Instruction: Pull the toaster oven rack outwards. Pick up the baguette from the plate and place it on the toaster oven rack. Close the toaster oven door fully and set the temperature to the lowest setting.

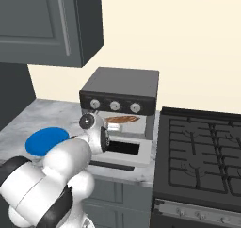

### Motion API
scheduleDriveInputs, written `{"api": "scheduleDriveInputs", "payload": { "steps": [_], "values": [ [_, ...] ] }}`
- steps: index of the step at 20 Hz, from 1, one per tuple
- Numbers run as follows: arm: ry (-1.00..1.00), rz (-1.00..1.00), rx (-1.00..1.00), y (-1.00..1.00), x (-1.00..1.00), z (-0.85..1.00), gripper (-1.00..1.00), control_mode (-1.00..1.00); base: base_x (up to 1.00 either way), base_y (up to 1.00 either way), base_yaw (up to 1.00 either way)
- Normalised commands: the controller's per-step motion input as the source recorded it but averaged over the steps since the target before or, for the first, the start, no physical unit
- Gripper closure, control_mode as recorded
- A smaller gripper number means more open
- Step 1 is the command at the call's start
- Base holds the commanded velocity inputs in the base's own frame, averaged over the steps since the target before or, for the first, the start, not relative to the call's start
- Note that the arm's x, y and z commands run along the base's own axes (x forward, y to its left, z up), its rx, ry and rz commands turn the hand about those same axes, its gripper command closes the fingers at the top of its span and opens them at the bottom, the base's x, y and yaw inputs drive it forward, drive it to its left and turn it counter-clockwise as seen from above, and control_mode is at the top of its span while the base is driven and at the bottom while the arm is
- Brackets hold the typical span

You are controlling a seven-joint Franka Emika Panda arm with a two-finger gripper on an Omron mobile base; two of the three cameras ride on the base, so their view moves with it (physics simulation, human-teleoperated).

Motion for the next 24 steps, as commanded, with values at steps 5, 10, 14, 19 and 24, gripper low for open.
{"api": "scheduleDriveInputs", "payload": {
  "steps": [5,10,14,19,24],
  "values": [
    [-0.24,0.00,0.00,0.00,0.20,-0.01,-1.00,-1.00,0.00,0.00,0.00],
    [-0.25,0.00,0.00,0.00,0.26,0.02,-1.00,-1.00,0.00,0.00,0.00],
    [-0.17,0.00,0.00,-0.02,0.11,0.15,-1.00,-1.00,0.00,0.00,0.00],
    [0.06,0.00,-0.03,-0.33,-0.24,0.35,-1.00,-1.00,0.00,0.00,0.00],
    [0.14,0.00,-0.02,-0.56,-0.73,0.65,-1.00,-1.00,0.00,0.00,0.00]
  ]
}}
